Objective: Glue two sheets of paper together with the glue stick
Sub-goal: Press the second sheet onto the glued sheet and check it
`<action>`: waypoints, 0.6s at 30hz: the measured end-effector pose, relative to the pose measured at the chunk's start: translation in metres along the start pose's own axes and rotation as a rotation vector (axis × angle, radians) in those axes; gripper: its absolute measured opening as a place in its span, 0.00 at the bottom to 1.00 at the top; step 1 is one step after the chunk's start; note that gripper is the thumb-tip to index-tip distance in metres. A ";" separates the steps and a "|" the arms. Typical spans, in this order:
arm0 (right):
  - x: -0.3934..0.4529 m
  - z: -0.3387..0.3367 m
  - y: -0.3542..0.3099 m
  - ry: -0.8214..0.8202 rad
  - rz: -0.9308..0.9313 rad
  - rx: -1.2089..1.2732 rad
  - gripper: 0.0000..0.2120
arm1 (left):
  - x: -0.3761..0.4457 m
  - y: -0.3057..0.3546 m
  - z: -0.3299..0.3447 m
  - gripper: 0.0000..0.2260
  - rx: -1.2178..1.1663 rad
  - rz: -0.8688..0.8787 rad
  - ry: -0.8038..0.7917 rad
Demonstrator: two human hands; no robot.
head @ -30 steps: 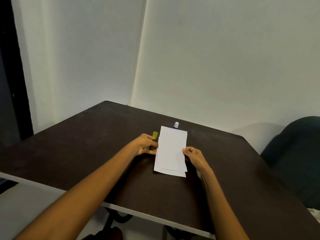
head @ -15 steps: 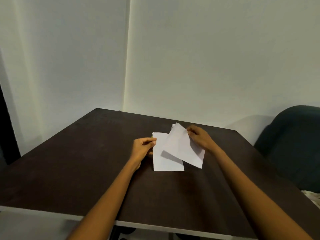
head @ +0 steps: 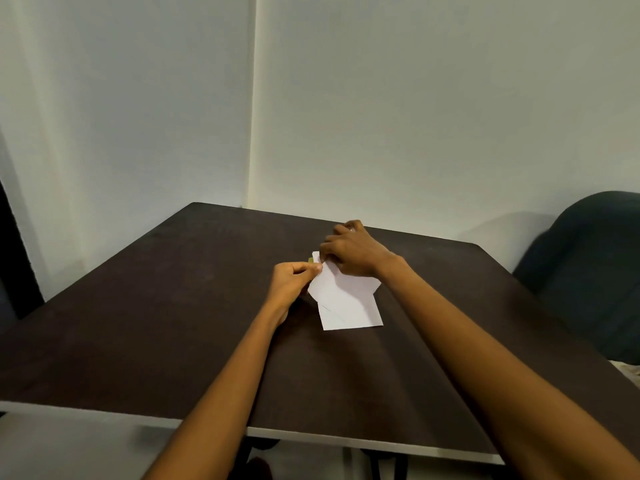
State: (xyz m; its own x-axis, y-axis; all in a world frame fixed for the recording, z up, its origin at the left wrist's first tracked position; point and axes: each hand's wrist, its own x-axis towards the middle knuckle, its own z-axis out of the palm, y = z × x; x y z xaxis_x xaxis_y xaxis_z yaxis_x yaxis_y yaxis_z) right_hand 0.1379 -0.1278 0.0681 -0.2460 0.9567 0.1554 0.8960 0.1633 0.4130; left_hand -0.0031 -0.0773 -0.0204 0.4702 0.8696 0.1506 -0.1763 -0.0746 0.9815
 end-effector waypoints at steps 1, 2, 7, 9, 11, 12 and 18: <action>-0.001 0.002 0.000 0.020 0.010 0.013 0.11 | 0.001 0.000 -0.001 0.07 -0.004 -0.001 0.003; -0.003 0.004 0.000 0.042 0.021 0.030 0.10 | 0.002 0.000 -0.001 0.08 0.002 -0.004 0.003; -0.027 0.020 0.001 0.477 0.310 0.167 0.15 | 0.003 -0.002 0.000 0.07 -0.005 -0.001 0.083; -0.045 0.030 -0.001 0.719 0.622 0.459 0.16 | 0.004 -0.003 0.000 0.07 -0.018 0.014 0.123; -0.064 0.040 -0.003 0.837 0.947 0.889 0.15 | 0.005 -0.002 0.000 0.07 -0.035 0.024 0.163; -0.072 0.047 -0.004 0.825 1.068 1.060 0.15 | 0.006 -0.002 -0.001 0.07 -0.046 0.026 0.179; -0.087 0.073 -0.020 0.508 0.978 1.326 0.06 | 0.007 -0.004 -0.001 0.09 -0.034 0.055 0.190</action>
State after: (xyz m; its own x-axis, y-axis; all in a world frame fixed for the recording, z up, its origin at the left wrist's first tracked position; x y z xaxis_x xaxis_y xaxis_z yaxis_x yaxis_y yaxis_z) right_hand 0.1686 -0.1969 -0.0186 0.6848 0.6910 0.2316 0.3785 -0.0656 -0.9233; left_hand 0.0004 -0.0706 -0.0234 0.2883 0.9413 0.1759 -0.2275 -0.1111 0.9674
